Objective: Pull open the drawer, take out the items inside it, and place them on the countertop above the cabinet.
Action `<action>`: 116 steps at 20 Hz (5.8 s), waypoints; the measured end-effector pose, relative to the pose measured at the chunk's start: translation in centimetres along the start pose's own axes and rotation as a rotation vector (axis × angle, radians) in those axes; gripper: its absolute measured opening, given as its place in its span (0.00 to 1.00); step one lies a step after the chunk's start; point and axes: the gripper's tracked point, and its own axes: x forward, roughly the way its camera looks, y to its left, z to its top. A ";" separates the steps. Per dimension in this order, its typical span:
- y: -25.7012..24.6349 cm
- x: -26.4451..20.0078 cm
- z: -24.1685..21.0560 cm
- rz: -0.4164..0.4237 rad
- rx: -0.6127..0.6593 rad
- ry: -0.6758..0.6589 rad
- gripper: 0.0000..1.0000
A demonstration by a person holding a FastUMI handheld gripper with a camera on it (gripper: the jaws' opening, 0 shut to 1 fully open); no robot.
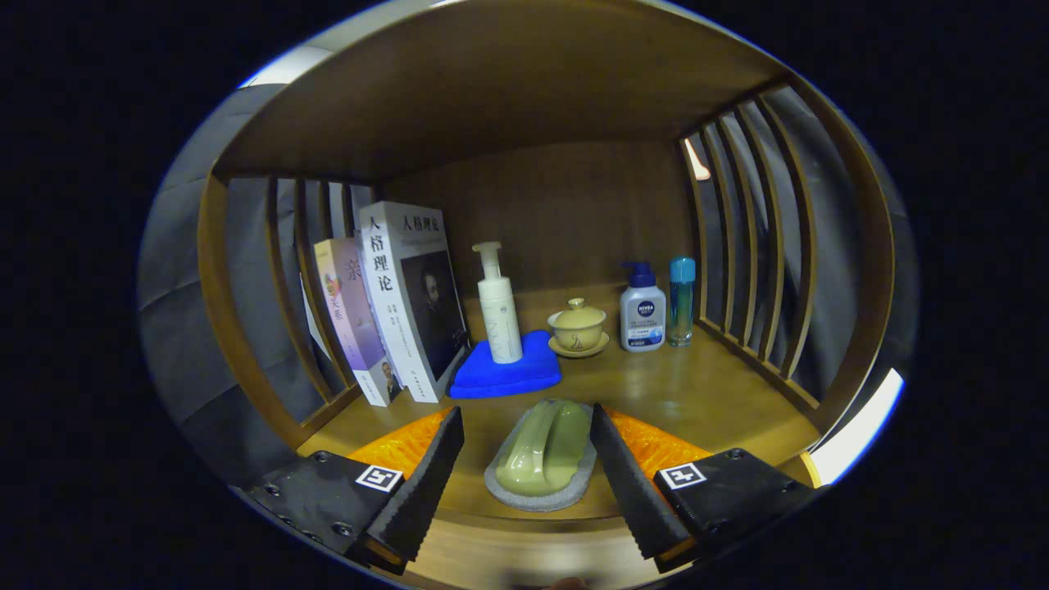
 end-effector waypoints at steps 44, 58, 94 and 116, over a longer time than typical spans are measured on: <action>2.0 -15.4 -20.0 -0.032 -0.156 -0.134 0.98; 2.3 -13.2 -21.5 -0.048 -0.158 -0.095 0.96; 0.9 -1.8 -18.2 -0.087 -0.145 -0.091 0.95; 2.4 -10.2 -11.8 -0.042 -0.146 -0.205 0.98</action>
